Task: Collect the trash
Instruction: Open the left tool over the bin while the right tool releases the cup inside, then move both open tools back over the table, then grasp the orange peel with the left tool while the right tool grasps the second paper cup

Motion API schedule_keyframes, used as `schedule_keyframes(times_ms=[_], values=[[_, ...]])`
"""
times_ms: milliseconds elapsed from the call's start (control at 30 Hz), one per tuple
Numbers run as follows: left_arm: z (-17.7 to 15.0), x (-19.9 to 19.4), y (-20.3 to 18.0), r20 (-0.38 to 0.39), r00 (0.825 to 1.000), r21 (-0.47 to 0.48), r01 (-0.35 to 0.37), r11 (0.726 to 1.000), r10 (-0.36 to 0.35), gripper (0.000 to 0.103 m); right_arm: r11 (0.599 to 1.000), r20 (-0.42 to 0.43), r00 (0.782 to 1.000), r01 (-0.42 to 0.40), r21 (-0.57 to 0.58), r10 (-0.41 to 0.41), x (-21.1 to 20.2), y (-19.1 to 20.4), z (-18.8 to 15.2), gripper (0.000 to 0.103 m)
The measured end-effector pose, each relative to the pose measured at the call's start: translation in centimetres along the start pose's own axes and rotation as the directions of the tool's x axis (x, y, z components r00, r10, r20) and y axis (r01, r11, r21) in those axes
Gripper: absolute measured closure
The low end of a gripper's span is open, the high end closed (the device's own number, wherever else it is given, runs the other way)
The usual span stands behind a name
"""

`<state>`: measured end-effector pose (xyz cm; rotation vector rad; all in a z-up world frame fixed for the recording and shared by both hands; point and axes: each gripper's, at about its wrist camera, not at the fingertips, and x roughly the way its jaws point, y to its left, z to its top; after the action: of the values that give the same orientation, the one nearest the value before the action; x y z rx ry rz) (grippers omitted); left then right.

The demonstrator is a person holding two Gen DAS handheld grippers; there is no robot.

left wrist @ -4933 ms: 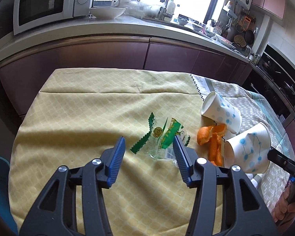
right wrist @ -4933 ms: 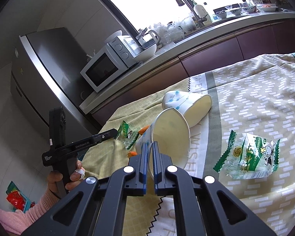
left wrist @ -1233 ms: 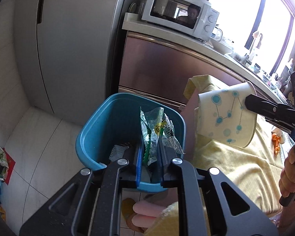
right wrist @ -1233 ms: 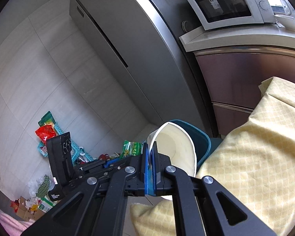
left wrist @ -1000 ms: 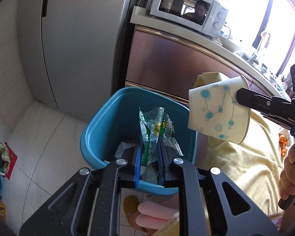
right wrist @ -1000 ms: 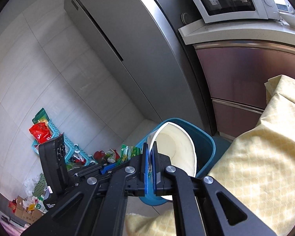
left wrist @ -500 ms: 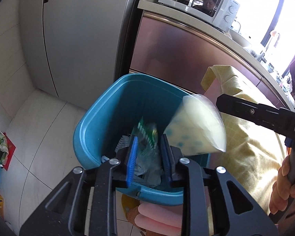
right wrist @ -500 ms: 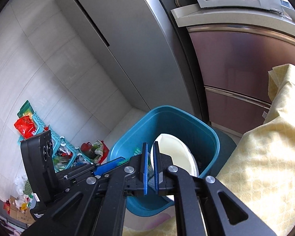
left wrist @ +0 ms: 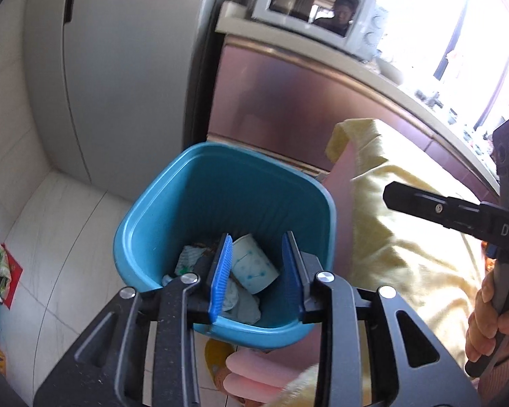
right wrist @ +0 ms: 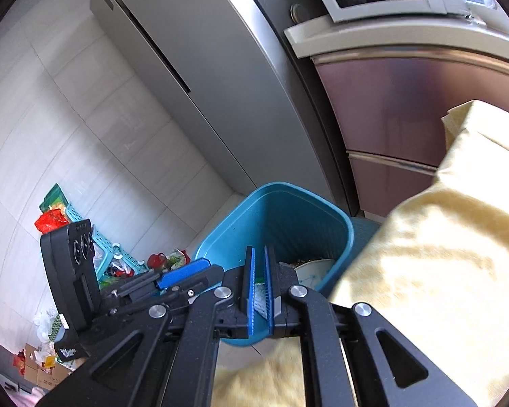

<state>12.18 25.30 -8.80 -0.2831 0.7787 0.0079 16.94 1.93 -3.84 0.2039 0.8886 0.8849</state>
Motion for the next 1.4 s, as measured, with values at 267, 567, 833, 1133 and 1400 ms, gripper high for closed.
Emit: schedule_keyframes(times_ms=[267,567,833,1133,1400], values=[[0.1,-2.7,-6.0,0.056,0.991,0.132,0.114,0.985,-0.123,0.063,0.999,0.108,0.993,0.041,0.006,-0.041,-7.5,-2.3,-2.0,0.089],[-1.8,-2.8,-16.1,-0.010,0.956,0.292,0.283,0.914,-0.293,0.059,0.977,0.246,0.950,0.161,0.139,-0.192,-17.4,-7.4,-6.0,0.081],[-4.4,-1.6,-25.3,-0.105,0.917,0.394,0.395,0.830,-0.386,0.058,0.913,0.298,0.884,0.269,0.308,-0.361,-24.3,-12.9,-10.3,0.078],[-6.1,1.1,-33.5,-0.217,0.879,0.474,0.475,0.742,-0.424,0.055,0.831,0.311,0.816,0.325,0.451,-0.488,-29.4,-18.0,-13.9,0.068],[-6.2,3.1,-37.3,-0.272,0.870,0.491,0.493,0.718,-0.412,0.054,0.797,0.317,0.794,0.315,0.515,-0.519,-30.7,-21.0,-14.5,0.064]])
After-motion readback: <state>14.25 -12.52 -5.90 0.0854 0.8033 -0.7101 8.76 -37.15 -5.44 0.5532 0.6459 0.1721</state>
